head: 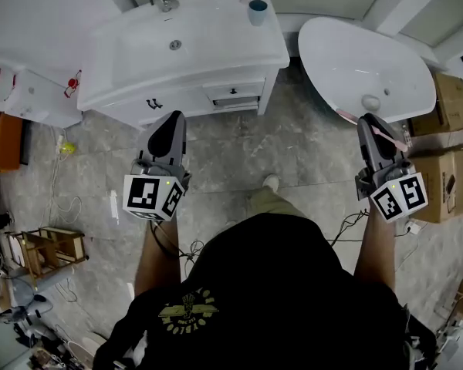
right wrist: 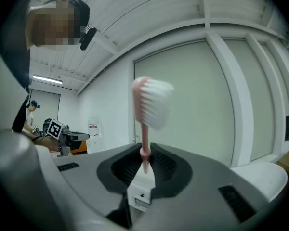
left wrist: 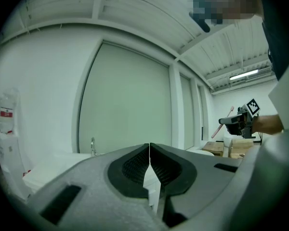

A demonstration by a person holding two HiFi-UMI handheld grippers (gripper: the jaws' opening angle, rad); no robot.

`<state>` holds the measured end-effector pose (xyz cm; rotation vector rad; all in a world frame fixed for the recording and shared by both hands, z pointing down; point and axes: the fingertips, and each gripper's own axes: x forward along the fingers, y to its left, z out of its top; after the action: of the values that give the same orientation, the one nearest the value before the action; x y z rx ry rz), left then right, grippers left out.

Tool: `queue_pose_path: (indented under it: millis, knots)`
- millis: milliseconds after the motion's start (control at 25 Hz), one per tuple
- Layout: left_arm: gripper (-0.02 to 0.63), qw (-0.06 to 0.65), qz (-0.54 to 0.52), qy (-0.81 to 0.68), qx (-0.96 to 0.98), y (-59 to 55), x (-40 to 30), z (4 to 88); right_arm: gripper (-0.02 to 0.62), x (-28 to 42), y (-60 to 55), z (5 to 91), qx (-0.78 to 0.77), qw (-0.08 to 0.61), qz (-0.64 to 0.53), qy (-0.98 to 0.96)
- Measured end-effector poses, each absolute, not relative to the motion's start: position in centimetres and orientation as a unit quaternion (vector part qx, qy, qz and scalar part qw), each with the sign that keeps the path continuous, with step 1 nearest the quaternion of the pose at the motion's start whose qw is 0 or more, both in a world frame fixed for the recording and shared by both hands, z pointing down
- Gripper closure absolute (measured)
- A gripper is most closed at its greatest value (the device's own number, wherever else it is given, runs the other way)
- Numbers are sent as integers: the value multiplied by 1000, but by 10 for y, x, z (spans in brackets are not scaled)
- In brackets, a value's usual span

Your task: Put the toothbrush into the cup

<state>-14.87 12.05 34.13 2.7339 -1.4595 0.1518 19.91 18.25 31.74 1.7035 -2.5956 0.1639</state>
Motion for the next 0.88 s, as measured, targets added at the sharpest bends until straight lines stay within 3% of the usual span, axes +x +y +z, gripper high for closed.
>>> queue_pose_path:
  millis: [880]
  knots:
    - [591,-3,53,-536,843,49,-100,316,541,276,62,317,485,-36,56,-872]
